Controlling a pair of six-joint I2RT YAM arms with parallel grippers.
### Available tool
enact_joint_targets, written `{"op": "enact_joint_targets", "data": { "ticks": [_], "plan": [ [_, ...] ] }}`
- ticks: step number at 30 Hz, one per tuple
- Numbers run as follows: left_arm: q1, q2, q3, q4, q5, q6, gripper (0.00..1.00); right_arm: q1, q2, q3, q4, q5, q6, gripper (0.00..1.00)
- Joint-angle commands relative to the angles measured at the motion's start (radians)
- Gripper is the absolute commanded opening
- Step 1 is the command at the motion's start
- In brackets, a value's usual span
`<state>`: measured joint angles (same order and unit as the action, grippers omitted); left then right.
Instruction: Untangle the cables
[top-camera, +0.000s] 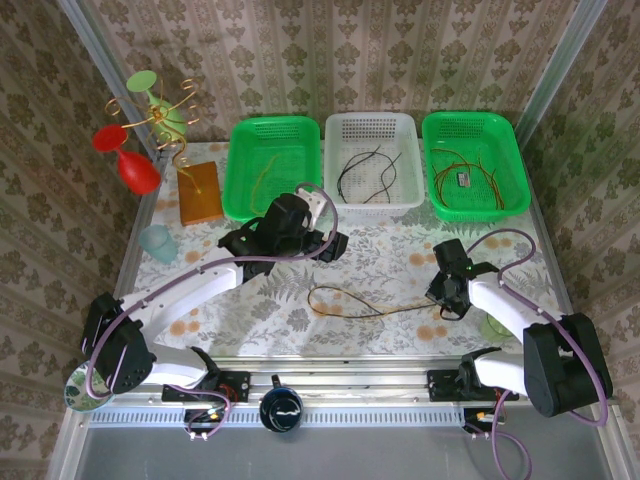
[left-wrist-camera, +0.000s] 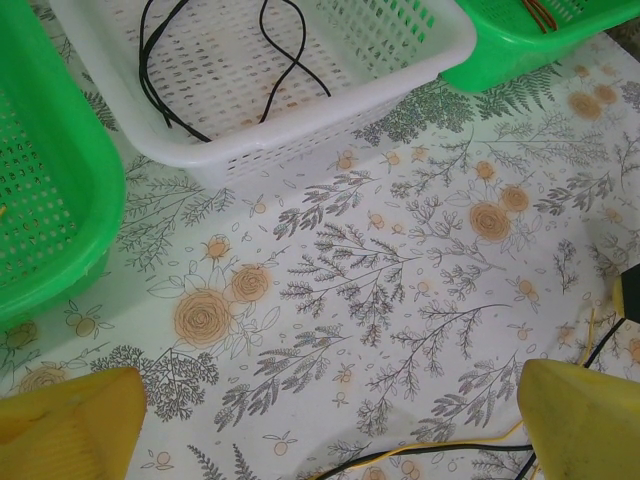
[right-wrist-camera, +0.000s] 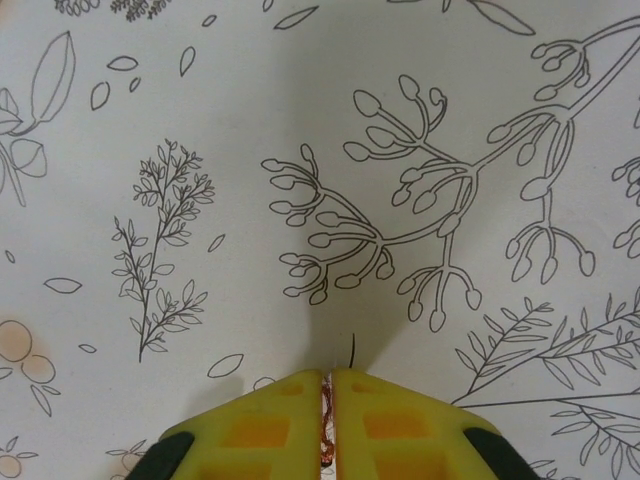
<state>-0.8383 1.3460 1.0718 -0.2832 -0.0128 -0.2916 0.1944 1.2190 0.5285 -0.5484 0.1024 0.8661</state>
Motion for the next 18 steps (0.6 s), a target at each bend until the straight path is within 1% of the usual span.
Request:
{"op": "enact_joint_targets", "data": {
  "ticks": [1, 4, 9, 11, 16, 18],
  "plan": [
    [-0.011, -0.031, -0.005, 0.026, -0.018, 0.025, 0.96, -0.004, 0.009, 0.004, -0.003, 0.041, 0.005, 0.07],
    [-0.012, -0.038, -0.009, 0.033, -0.009, 0.037, 0.96, -0.004, 0.007, 0.004, -0.002, 0.041, 0.004, 0.00],
    [-0.009, -0.074, -0.029, 0.089, 0.061, 0.081, 0.96, -0.004, -0.044, -0.004, 0.006, -0.005, 0.007, 0.00],
    [-0.002, -0.086, -0.026, 0.099, 0.115, 0.103, 0.96, -0.003, -0.103, 0.004, 0.005, -0.026, 0.014, 0.00],
    [0.020, -0.080, 0.015, 0.083, 0.189, 0.107, 0.96, -0.003, -0.275, 0.077, -0.035, -0.033, -0.005, 0.00],
    [0.025, -0.070, 0.034, 0.079, 0.216, 0.112, 0.96, -0.004, -0.319, 0.118, -0.045, -0.048, -0.019, 0.00]
  ]
}}
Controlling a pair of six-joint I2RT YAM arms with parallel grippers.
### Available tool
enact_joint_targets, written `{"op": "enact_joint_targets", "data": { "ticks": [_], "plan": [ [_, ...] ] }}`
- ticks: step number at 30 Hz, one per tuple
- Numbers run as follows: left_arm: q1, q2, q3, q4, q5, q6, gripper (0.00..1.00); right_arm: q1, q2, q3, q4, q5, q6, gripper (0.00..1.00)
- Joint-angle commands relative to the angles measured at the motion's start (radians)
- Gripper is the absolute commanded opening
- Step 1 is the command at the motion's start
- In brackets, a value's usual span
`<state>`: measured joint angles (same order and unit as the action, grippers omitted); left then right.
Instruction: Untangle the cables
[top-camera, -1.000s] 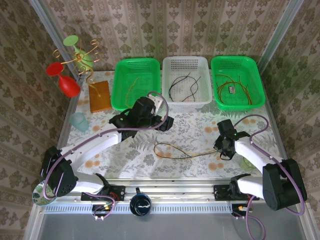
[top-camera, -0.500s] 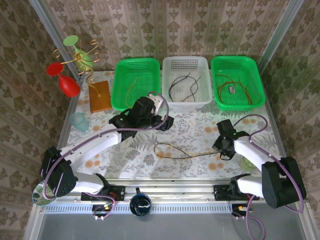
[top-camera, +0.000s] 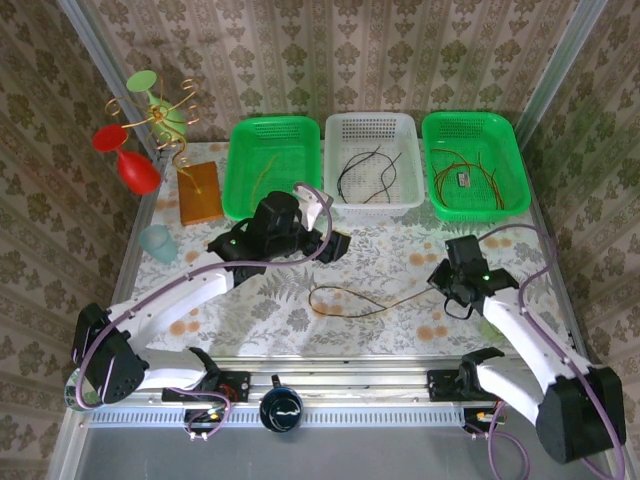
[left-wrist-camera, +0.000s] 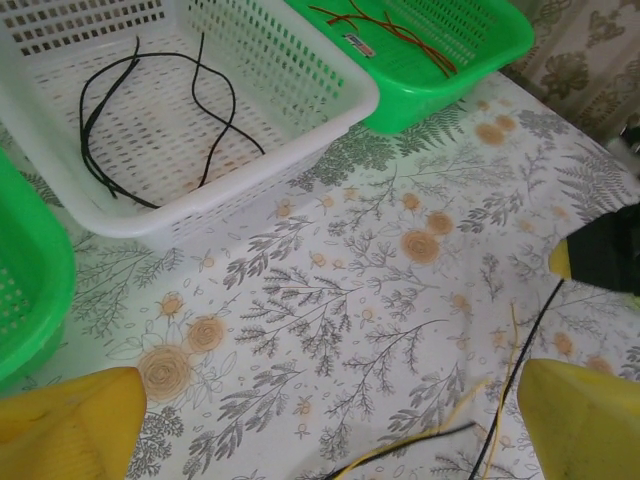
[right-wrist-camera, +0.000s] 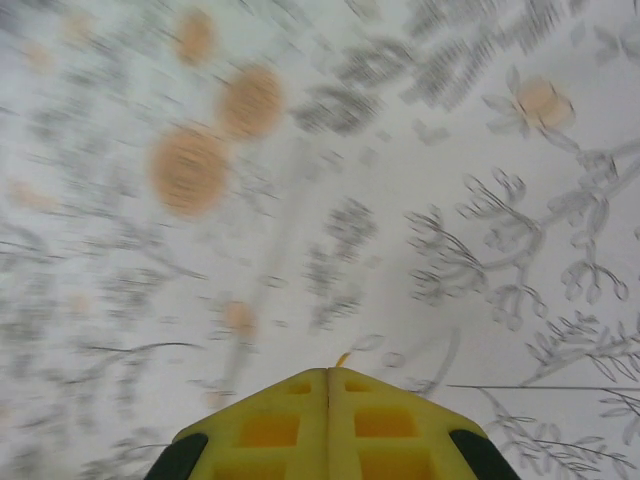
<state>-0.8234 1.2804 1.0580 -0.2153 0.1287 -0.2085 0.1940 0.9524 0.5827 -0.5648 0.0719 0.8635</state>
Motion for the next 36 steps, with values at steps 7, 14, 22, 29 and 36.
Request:
{"op": "enact_joint_targets", "data": {
  "ticks": [7, 14, 22, 29, 36],
  "plan": [
    [0.027, 0.061, 0.146, -0.002, 0.220, 0.011, 0.94, -0.002, -0.081, 0.181, 0.069, -0.178, -0.084, 0.00],
    [0.029, 0.099, 0.170, 0.044, 0.271, -0.014, 0.91, -0.003, -0.072, 0.260, 0.222, -0.318, -0.092, 0.00],
    [0.030, 0.143, 0.163, 0.124, 0.335, -0.057, 0.88, -0.003, -0.036, 0.320, 0.335, -0.430, -0.111, 0.00],
    [0.033, 0.195, 0.135, 0.282, 0.411, -0.157, 0.85, -0.003, -0.025, 0.302, 0.496, -0.545, -0.112, 0.00],
    [0.044, 0.259, 0.135, 0.425, 0.489, -0.300, 0.76, -0.003, -0.009, 0.302, 0.564, -0.633, -0.114, 0.00]
  ]
}}
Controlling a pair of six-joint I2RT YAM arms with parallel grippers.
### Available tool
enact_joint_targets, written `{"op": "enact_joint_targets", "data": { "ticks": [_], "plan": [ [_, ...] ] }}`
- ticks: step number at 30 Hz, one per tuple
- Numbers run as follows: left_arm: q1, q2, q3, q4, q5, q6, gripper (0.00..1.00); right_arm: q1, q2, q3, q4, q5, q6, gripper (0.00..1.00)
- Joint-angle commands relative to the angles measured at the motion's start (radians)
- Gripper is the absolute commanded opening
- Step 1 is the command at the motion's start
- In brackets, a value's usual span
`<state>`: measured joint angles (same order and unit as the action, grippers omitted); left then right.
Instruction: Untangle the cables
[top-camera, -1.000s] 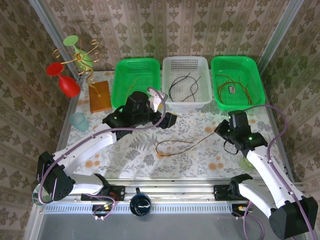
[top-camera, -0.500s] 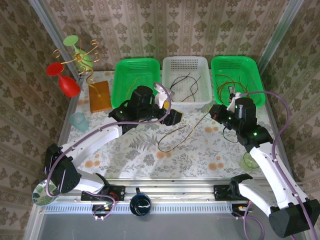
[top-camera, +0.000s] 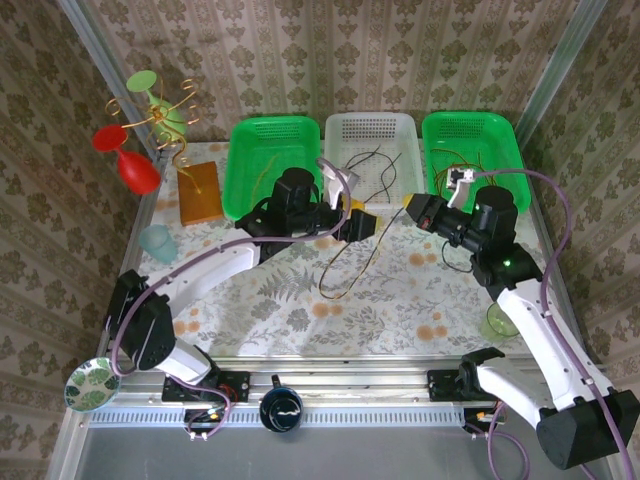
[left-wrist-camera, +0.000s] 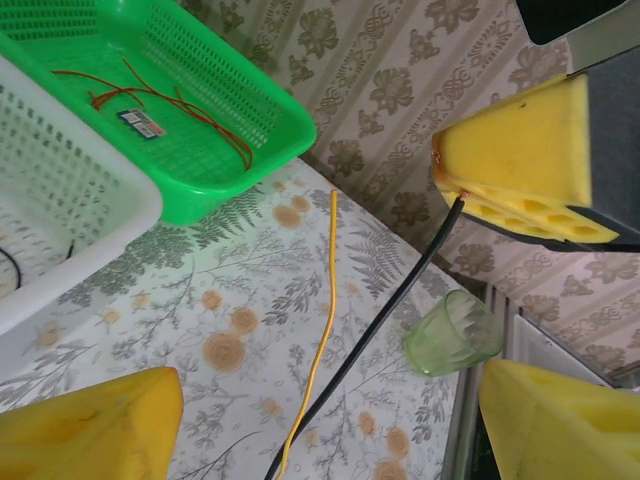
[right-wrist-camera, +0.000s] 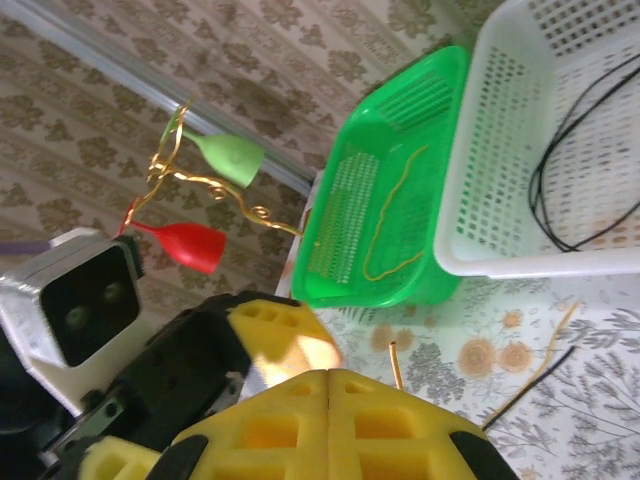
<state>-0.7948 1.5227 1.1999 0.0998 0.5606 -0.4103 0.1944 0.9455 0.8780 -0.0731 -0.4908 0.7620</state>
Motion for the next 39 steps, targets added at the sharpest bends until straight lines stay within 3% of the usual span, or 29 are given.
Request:
{"op": "enact_joint_targets", "data": {
  "ticks": [1, 12, 39],
  "plan": [
    [0.022, 0.028, -0.008, 0.124, 0.063, -0.129, 0.73, -0.004, -0.003, 0.005, 0.076, -0.071, -0.014, 0.00],
    [0.023, 0.086, 0.016, 0.177, 0.061, -0.218, 0.61, -0.003, 0.005, 0.015, 0.101, -0.110, -0.026, 0.00],
    [0.001, 0.073, -0.001, 0.238, 0.069, -0.249, 0.61, -0.002, 0.019, 0.012, 0.135, -0.154, -0.023, 0.00]
  ]
}}
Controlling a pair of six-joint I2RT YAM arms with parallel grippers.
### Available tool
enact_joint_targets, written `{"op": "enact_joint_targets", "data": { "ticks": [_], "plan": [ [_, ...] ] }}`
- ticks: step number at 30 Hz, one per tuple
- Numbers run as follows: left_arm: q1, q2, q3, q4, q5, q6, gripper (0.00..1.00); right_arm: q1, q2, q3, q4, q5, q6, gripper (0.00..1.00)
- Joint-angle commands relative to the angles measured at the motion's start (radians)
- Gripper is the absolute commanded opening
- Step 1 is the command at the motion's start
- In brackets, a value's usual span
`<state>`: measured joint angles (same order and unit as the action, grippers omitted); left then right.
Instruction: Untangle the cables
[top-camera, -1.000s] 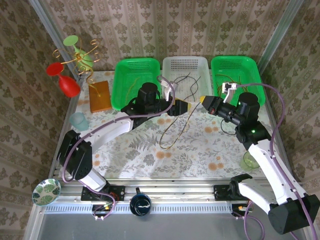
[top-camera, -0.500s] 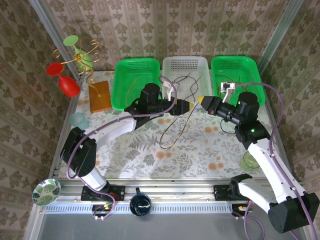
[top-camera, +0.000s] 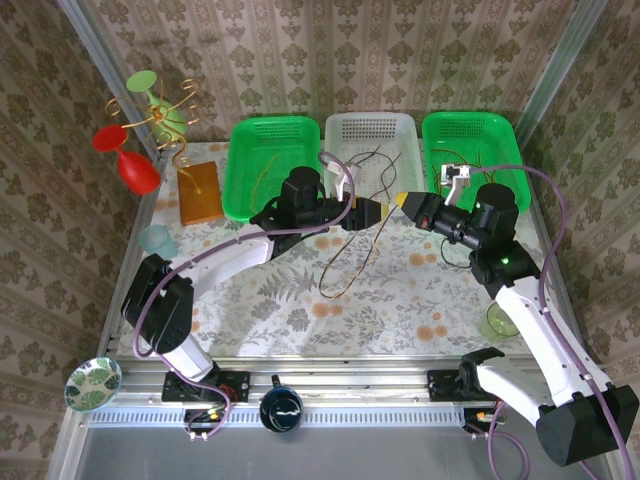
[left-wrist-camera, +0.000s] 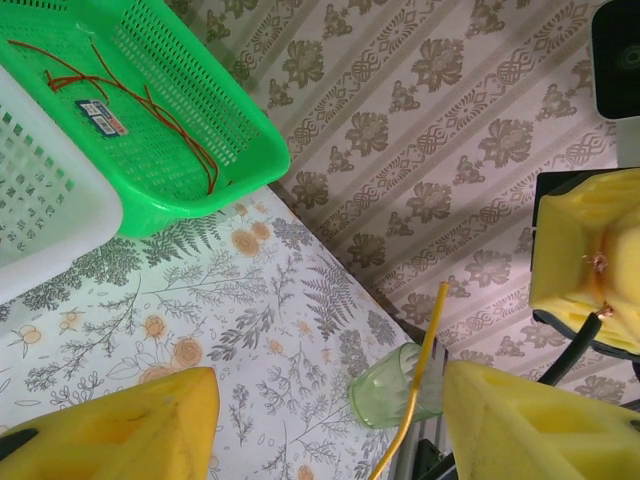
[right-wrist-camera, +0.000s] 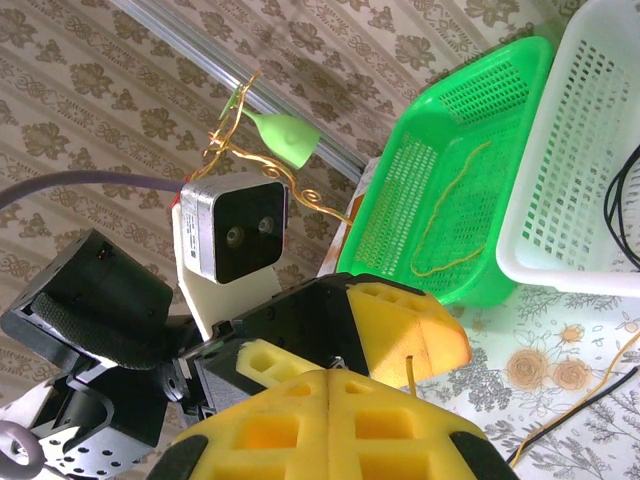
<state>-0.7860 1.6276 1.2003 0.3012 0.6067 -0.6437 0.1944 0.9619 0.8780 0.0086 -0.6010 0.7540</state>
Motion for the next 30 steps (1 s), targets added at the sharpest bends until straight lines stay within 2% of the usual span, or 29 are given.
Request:
{"op": "enact_joint_targets", "data": {
  "ticks": [1, 9, 12, 15, 16, 20, 22, 30],
  "plan": [
    [-0.010, -0.027, 0.000, 0.038, 0.022, -0.017, 0.61, -0.002, 0.005, 0.012, 0.061, -0.051, -0.012, 0.00],
    [-0.022, 0.024, 0.045, 0.062, 0.030, -0.033, 0.50, -0.002, 0.003, 0.016, 0.059, -0.069, -0.018, 0.00],
    [-0.022, 0.031, 0.056, 0.065, 0.030, -0.035, 0.38, -0.002, -0.001, 0.018, 0.037, -0.060, -0.035, 0.00],
    [-0.021, 0.017, 0.043, 0.060, 0.003, -0.023, 0.17, -0.002, -0.014, 0.011, 0.027, -0.041, -0.048, 0.00],
    [-0.019, 0.009, 0.035, 0.058, -0.012, -0.019, 0.14, -0.003, -0.018, 0.007, 0.029, -0.039, -0.048, 0.00],
    [-0.012, -0.006, 0.022, 0.060, -0.017, -0.024, 0.12, -0.005, -0.022, 0.001, 0.026, -0.042, -0.052, 0.00],
    [-0.013, -0.008, 0.022, 0.060, -0.016, -0.027, 0.00, -0.004, -0.023, -0.001, 0.014, -0.032, -0.056, 0.00],
    [-0.020, -0.036, -0.020, 0.091, -0.154, -0.041, 0.00, -0.022, -0.049, -0.043, -0.118, 0.104, -0.076, 0.01]
  ]
}}
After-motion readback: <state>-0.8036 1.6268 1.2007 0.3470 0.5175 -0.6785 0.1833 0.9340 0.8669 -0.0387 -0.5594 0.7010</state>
